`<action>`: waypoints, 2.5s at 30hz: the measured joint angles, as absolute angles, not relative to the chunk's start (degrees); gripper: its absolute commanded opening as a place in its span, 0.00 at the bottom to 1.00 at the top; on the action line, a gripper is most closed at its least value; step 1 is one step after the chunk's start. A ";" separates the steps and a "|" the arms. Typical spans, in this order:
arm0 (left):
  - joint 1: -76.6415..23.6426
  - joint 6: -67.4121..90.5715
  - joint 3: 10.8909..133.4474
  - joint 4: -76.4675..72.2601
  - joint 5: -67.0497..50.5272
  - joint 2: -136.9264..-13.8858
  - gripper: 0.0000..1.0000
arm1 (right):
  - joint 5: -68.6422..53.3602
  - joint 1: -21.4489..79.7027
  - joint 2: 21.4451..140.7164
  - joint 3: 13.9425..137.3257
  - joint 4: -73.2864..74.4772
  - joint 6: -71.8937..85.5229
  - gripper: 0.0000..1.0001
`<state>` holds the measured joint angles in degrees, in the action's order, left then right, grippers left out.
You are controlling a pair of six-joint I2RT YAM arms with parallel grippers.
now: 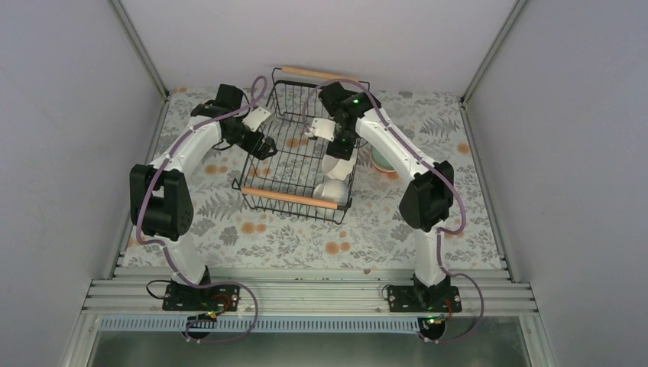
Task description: Unload the bowls from the dish rack
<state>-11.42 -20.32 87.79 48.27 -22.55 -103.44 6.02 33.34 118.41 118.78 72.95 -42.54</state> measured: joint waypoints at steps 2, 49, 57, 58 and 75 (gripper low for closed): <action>-11.42 -20.32 87.79 48.27 -22.55 -103.46 1.00 | 7.79 33.87 118.13 117.78 72.75 -43.70 0.61; -11.77 -20.32 87.39 47.75 -22.13 -103.48 1.00 | 13.02 34.33 123.63 120.38 77.65 -45.43 0.74; -12.21 -20.29 87.39 47.66 -21.12 -103.55 1.00 | 10.61 34.33 124.68 123.28 77.97 -45.36 0.74; -12.25 -20.29 87.39 47.66 -20.99 -103.57 1.00 | 10.15 34.33 124.86 123.76 77.97 -45.34 0.74; -12.60 -20.29 87.39 47.62 -20.27 -103.81 1.00 | 2.96 34.89 130.17 132.94 73.71 -44.10 0.74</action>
